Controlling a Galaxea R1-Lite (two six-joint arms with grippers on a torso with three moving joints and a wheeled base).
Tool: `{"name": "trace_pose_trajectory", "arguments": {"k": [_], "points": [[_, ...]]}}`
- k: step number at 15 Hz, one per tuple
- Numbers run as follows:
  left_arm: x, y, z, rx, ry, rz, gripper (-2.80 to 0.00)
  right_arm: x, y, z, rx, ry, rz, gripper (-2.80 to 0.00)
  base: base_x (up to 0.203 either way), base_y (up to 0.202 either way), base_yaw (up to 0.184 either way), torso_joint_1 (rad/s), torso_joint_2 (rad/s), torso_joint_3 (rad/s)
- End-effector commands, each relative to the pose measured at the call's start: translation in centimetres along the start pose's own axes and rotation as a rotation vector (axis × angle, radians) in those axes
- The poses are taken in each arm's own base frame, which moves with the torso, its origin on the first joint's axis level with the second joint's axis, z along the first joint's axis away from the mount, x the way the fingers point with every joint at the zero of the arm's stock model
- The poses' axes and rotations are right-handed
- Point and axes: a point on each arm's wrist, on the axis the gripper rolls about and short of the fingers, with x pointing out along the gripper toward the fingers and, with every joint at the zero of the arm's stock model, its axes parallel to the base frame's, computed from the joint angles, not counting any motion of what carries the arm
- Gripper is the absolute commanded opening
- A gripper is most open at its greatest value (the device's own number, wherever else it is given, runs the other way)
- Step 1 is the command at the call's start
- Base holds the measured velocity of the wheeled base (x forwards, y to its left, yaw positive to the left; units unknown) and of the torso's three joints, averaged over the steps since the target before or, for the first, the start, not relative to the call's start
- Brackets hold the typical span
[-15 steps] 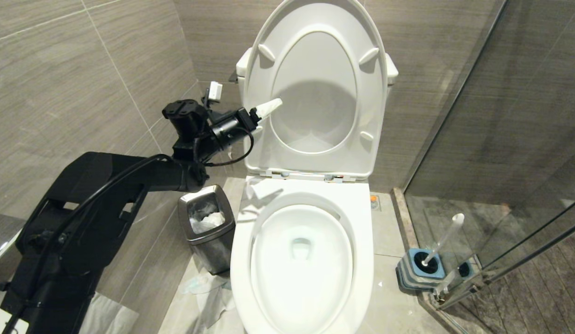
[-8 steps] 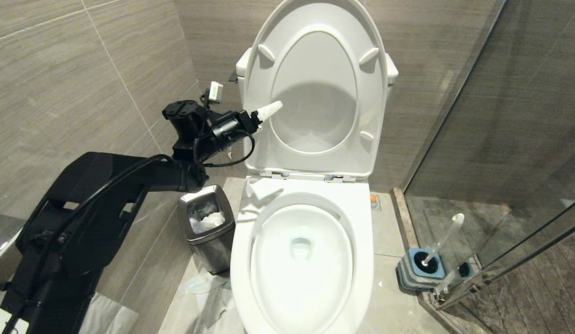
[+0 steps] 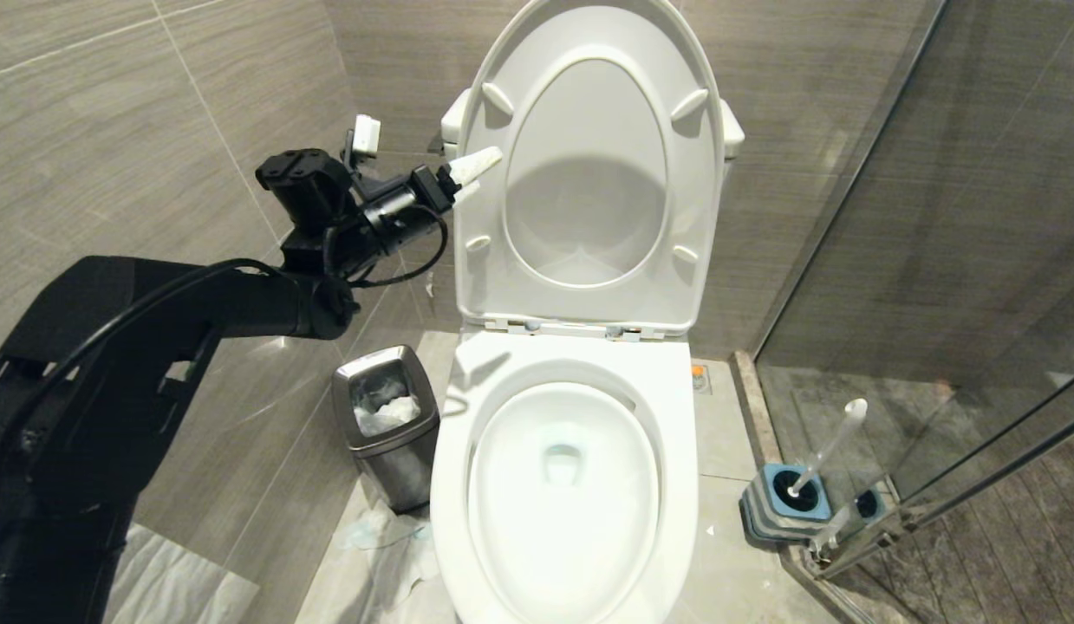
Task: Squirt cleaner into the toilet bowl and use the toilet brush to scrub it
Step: Use the left hand to lift the toilet lid slightly
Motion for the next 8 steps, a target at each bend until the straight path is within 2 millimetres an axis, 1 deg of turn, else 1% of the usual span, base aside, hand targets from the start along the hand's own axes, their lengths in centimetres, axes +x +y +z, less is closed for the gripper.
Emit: {"name": "trace_pose_trajectory", "arguments": {"k": [1,3,8], "points": [[-0.7,-2.1,1.8,-0.003,-0.013,-0.011,0.0,0.0,0.0,0.0,0.0,0.002,0.0,-2.8,0.0,0.0,0.0,0.0,0.0,0.0],[-1.4,-3.0,2.6,-0.011,-0.009,-0.006,0.0,0.0,0.0,0.0,0.0,0.002,0.0,-2.8,0.0,0.0,0.0,0.0,0.0,0.0],[-1.6,-4.7,4.0,-0.02,-0.006,-0.006,0.0,0.0,0.0,0.0,0.0,0.003,0.0,-2.8,0.0,0.0,0.0,0.0,0.0,0.0]]}}
